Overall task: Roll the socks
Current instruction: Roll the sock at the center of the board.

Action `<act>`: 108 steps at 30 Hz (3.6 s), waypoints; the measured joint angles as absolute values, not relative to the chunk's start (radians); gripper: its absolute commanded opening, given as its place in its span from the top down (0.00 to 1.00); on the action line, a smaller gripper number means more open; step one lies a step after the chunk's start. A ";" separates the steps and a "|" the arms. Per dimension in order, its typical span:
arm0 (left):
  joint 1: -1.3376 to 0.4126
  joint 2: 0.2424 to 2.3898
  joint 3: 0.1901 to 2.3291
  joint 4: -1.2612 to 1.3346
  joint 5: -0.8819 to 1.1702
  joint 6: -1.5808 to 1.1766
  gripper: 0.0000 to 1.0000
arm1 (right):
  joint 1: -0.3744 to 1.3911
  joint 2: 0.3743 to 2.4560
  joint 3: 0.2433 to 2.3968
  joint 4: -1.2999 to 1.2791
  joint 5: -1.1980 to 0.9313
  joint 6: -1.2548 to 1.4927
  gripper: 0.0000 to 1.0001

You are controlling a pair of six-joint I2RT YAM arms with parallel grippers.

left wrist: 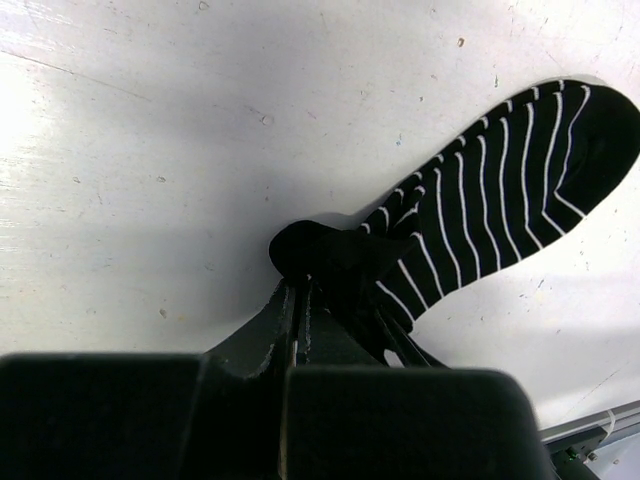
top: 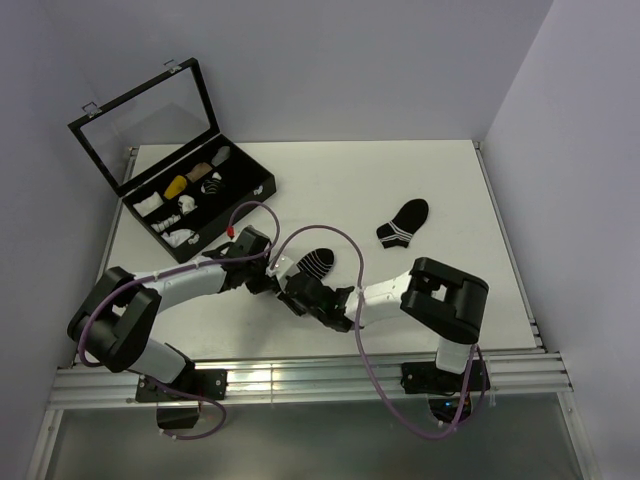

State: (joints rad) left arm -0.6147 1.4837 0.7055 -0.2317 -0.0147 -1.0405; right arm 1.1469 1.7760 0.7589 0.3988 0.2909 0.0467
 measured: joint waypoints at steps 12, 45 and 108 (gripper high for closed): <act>-0.614 1.448 0.688 -0.221 -0.013 -1.067 0.78 | 1.130 1.797 0.785 0.400 0.246 0.065 1.00; -0.614 1.090 0.247 0.242 -0.022 -1.172 0.33 | 0.733 1.879 0.743 0.489 -0.725 0.533 1.00; -0.682 1.502 0.625 0.017 -0.155 -1.223 1.00 | 1.039 1.644 0.650 0.484 0.131 0.165 0.56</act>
